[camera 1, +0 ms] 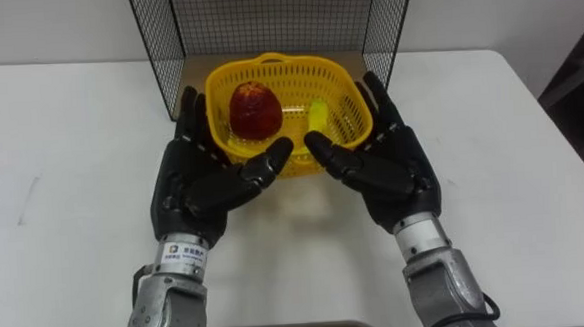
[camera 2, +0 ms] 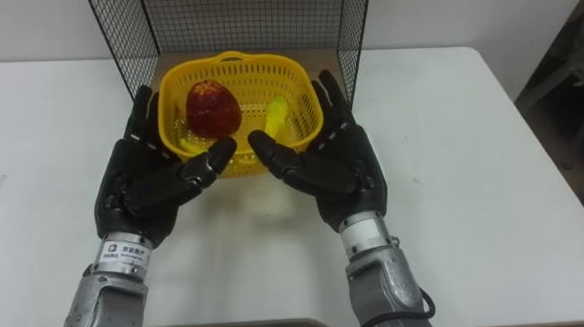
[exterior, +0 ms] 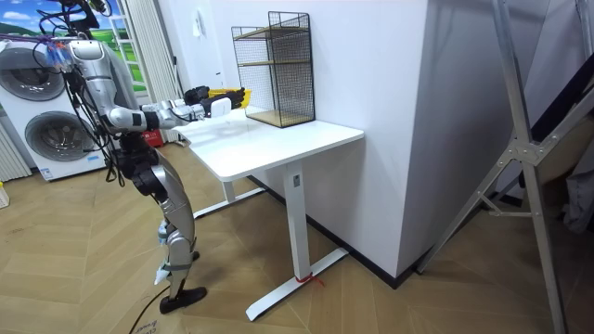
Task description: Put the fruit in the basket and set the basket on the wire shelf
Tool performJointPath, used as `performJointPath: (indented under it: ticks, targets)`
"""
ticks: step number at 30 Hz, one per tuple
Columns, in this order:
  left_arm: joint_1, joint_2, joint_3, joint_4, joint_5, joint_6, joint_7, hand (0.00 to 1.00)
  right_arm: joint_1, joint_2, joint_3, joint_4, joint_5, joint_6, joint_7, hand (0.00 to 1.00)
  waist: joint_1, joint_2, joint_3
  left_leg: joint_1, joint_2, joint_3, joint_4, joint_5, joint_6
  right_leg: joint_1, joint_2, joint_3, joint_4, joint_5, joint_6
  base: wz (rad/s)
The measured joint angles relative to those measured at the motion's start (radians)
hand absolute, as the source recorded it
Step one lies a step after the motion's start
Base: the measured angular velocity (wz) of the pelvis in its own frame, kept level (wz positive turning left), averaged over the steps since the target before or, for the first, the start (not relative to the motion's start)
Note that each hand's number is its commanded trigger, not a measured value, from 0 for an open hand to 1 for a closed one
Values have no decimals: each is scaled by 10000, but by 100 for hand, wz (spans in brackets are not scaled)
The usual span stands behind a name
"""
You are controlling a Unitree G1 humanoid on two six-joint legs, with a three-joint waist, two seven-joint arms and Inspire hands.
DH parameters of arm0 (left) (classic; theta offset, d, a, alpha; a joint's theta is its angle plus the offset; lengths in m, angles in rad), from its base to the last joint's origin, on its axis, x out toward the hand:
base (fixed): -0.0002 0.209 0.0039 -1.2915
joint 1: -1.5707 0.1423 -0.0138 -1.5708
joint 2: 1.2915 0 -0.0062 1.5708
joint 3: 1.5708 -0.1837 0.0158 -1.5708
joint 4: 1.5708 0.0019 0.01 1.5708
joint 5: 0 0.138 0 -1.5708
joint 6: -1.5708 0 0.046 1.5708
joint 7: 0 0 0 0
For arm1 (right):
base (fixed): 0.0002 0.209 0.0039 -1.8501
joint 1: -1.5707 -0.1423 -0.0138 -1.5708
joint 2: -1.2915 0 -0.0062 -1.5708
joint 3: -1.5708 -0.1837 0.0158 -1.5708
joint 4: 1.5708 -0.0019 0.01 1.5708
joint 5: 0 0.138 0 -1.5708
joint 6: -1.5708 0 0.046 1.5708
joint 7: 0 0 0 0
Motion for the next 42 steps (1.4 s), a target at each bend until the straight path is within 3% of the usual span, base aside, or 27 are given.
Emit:
performJointPath:
  ticks: [3,4,5,7,8,11,12,13,14,16,18,22,25,36,40,42]
  targets:
    - [-18,-16,11,-2,-3,4,0,0,-141,6,1,1,-9,-40,-84,0,-68,-31,4,35,-408,136,-1,-167,344,-317,-395,270,864,-162,278,-1]
    - [-51,-60,64,-2,-12,51,0,0,-270,6,4,2,-16,-31,-174,0,-87,-56,23,48,-583,303,69,-270,524,-815,-621,404,1830,-155,310,0]
    - [-97,-106,120,-1,-9,166,0,0,-334,4,3,18,-13,-31,-231,0,-132,-125,66,77,-805,350,287,-353,664,-1163,-891,549,2711,-69,395,5]
    - [-107,-151,187,-2,-7,207,0,0,-351,-5,2,22,-53,-28,-236,0,-220,-101,89,107,-945,455,521,-566,911,-1490,-1147,585,3661,230,466,12]
    - [-108,-154,191,-2,-7,209,0,0,-350,-11,-4,27,-49,-19,-232,0,-227,-38,154,184,-931,537,581,-709,1027,-1588,-1227,580,4001,490,583,0]
    - [-102,-135,206,-1,-7,213,1,0,-345,-25,-6,36,-178,70,-225,0,-165,240,297,198,-872,506,693,-838,1230,-1723,-1194,532,3968,994,724,-12]
    - [-102,-130,205,6,-7,213,2,0,-339,-25,-5,38,-197,71,-222,0,-172,291,313,165,-870,498,715,-834,1274,-1673,-1160,556,3763,937,773,-17]
    - [-103,-131,209,33,-7,207,4,0,-345,-36,-7,54,-210,92,-205,0,-151,393,254,12,-809,483,767,-818,1346,-1441,-987,594,2917,606,825,-28]
    - [-119,-106,215,78,-7,168,4,0,-356,-18,-3,59,-210,94,-202,0,-43,431,261,-105,-747,488,772,-798,1381,-1232,-627,588,1782,394,770,-30]
    - [-107,-135,179,293,-9,199,12,0,-322,-12,-5,99,-203,130,-203,0,-60,452,236,-112,-756,489,735,-789,1394,-885,-438,418,877,393,689,-13]
    - [-100,-112,185,292,1,242,20,0,-331,-32,-7,106,-201,169,-205,0,-128,439,218,-69,-728,470,566,-764,1392,-615,-370,333,463,476,769,0]
    - [-99,-115,157,210,23,232,129,0,-465,-31,-17,101,-364,181,-207,0,-237,381,23,37,-686,430,57,-519,1317,-423,-249,233,-148,743,708,1]
    - [-98,-108,162,40,19,158,170,0,-570,-20,-18,76,-363,170,-206,0,-247,318,-19,242,-564,435,-210,-420,1219,-169,-92,191,-557,905,607,-3]
    - [-100,-119,174,2,5,131,187,0,-599,31,-38,26,-348,156,-205,0,-287,380,-40,592,-199,506,-575,-260,913,279,355,174,-1349,1171,340,-4]
    - [-99,-125,175,2,27,131,198,0,-588,28,-43,27,-359,159,-204,0,-302,405,-26,742,-141,577,-689,-234,865,303,409,265,-1331,1169,324,-7]
    - [-99,-124,180,9,109,136,201,0,-495,23,-40,28,-353,161,-189,0,-300,427,0,696,10,628,-517,-282,792,273,471,241,-1311,1138,262,-6]
